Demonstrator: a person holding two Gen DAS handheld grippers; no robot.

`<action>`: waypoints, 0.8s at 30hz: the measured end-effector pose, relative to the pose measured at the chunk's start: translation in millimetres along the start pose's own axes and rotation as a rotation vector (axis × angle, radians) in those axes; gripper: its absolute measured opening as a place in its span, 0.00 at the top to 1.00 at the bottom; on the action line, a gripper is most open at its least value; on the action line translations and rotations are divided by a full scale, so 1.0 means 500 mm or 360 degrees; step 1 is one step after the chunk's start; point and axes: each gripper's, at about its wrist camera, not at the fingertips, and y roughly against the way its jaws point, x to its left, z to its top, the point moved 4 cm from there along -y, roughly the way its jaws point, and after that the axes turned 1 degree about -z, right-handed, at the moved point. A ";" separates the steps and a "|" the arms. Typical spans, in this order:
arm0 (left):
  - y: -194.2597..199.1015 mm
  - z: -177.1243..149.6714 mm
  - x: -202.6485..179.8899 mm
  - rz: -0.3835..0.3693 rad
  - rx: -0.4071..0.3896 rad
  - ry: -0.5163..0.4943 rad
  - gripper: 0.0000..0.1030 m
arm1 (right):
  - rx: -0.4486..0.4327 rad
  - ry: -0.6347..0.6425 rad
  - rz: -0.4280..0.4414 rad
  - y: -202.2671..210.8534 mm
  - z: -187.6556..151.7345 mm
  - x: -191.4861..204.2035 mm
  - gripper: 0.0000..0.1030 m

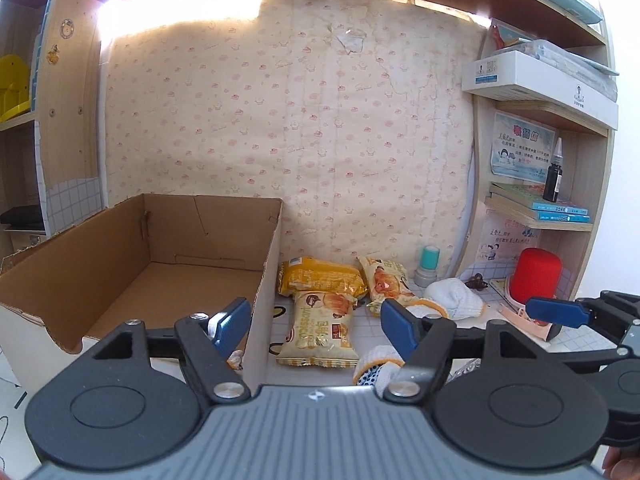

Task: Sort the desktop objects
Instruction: 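Move the left tool to a blue-dotted glove while the right tool approaches the silver foil pouch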

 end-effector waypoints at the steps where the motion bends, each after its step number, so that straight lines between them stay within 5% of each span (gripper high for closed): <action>1: 0.003 0.001 -0.001 -0.0004 -0.0010 0.0008 0.28 | 0.0014 -0.0010 -0.0013 0.000 -0.010 -0.008 0.35; 6: 0.029 0.007 -0.030 0.0033 -0.0130 -0.0093 0.29 | 0.0082 -0.0040 -0.0038 -0.007 -0.050 -0.031 0.35; 10: 0.021 0.000 -0.055 -0.0053 -0.0120 -0.0138 0.28 | 0.0135 -0.0040 -0.0045 -0.023 -0.070 -0.038 0.34; 24: -0.064 -0.077 -0.096 -0.0267 0.0161 -0.0130 0.28 | 0.0264 0.0006 -0.0046 -0.058 -0.128 -0.056 0.17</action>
